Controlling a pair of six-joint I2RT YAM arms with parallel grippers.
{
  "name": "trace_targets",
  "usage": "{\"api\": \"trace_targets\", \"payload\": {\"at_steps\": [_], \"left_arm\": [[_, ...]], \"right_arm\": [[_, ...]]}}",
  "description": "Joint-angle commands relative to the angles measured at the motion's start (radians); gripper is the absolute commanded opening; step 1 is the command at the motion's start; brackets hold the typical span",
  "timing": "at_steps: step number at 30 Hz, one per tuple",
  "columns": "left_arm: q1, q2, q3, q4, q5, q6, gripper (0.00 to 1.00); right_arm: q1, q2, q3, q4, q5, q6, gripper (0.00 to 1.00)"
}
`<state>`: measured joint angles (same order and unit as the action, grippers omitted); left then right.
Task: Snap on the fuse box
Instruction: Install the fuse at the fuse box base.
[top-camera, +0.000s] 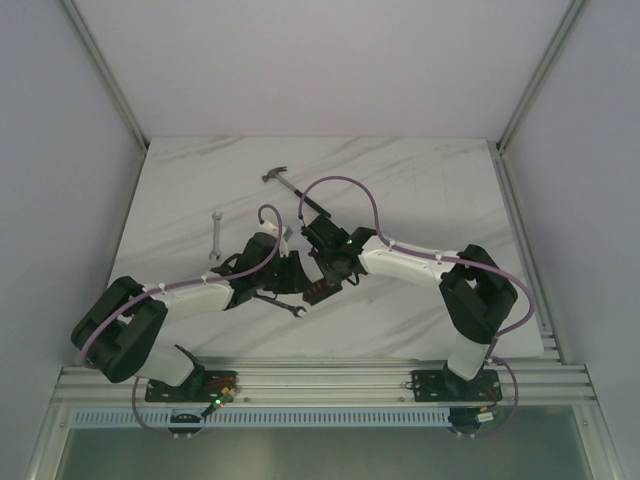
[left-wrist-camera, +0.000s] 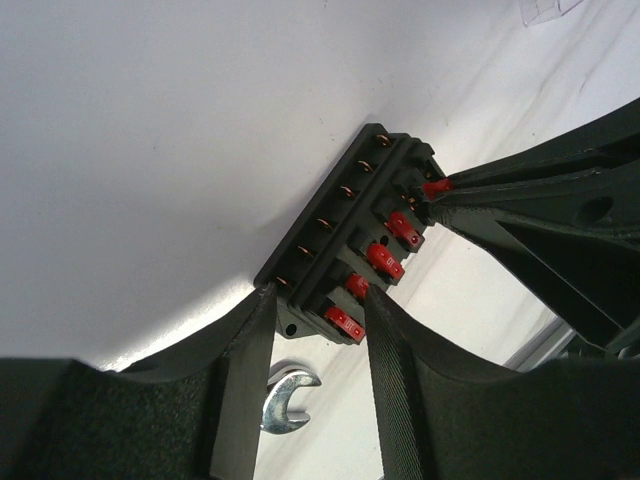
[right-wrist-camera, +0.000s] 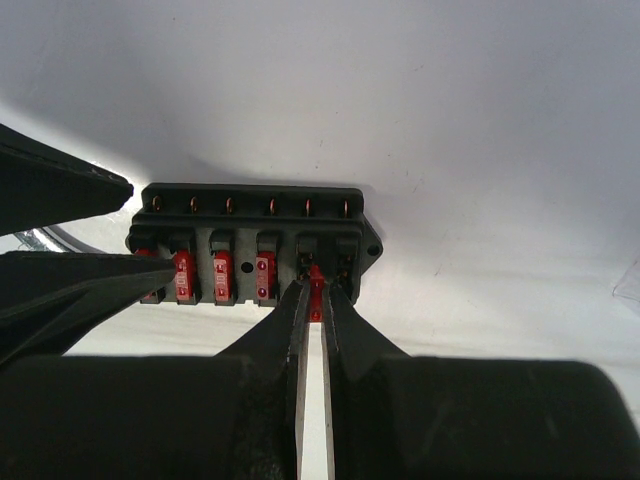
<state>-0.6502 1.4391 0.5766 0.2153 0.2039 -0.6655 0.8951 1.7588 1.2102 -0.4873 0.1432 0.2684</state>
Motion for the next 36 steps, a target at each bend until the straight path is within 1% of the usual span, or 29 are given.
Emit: {"api": "trace_targets", "payload": {"at_steps": [1, 16, 36], "left_arm": [[0.002, 0.016, 0.02, -0.014, -0.014, -0.004, 0.47], [0.003, 0.035, 0.022, -0.017, -0.018, -0.006, 0.41], [0.004, 0.036, 0.018, -0.019, -0.018, -0.006, 0.4]], "right_arm": [[0.004, -0.005, 0.038, 0.004, 0.013, 0.009, 0.0], [0.005, 0.026, 0.045, 0.011, 0.024, -0.001, 0.0], [0.012, 0.064, 0.029, 0.01, 0.034, 0.0, 0.0]]}}
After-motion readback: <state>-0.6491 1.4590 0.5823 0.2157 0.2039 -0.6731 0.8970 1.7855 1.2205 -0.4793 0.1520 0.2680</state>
